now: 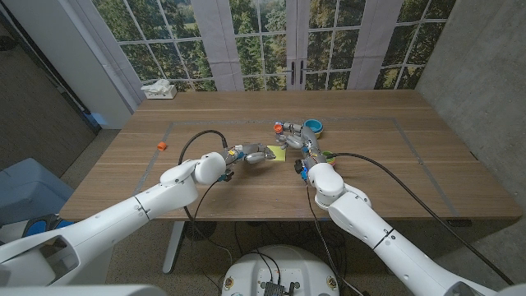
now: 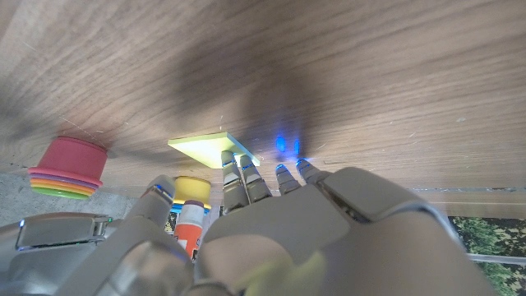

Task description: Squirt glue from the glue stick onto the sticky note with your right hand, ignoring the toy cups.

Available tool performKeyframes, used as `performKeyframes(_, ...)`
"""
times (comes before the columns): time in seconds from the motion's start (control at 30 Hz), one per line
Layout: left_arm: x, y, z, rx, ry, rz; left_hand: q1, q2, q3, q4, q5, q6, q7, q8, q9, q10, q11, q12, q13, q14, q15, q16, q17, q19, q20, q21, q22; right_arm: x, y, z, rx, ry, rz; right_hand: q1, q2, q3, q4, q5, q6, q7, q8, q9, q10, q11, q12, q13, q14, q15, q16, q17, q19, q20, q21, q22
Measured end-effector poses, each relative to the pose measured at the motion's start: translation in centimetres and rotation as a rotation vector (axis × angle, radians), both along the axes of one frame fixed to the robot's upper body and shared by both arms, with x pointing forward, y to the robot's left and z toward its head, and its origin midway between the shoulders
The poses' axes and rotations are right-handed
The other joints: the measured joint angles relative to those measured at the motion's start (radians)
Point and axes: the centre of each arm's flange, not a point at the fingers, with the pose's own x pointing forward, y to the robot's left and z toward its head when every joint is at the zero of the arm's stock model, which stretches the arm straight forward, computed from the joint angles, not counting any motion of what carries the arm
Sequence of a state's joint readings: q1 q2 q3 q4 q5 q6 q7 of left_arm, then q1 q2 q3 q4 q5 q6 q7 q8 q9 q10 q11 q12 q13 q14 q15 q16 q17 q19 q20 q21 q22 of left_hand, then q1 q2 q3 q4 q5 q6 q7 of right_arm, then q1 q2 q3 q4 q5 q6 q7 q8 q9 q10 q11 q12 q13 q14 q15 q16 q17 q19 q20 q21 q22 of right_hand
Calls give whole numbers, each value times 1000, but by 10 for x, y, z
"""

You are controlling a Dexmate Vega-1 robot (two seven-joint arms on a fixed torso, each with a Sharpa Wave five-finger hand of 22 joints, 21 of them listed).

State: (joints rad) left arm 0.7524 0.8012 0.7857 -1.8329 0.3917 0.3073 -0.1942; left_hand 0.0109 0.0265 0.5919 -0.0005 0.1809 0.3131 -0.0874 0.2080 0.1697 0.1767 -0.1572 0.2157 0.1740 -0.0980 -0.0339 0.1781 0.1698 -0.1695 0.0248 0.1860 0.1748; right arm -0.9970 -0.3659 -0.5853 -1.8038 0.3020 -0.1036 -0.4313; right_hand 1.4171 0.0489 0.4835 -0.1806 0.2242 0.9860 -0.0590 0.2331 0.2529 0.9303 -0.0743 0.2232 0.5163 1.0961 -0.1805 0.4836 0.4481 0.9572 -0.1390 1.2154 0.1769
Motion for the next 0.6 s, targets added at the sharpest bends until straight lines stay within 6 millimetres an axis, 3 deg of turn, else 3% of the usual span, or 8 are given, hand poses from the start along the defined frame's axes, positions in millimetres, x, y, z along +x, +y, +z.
performKeyframes(0.6,2,-1,2,5,7,4,0,0,0,0,1,0,0,-8,0,0,0,0,1,0,0,0,0,0,0,0,0,21,-2,-3,30,92,33,0,0,0,0,-1,0,0,-3,5,1,-1,-5,1,0,0,0,0,0,0,0,0)
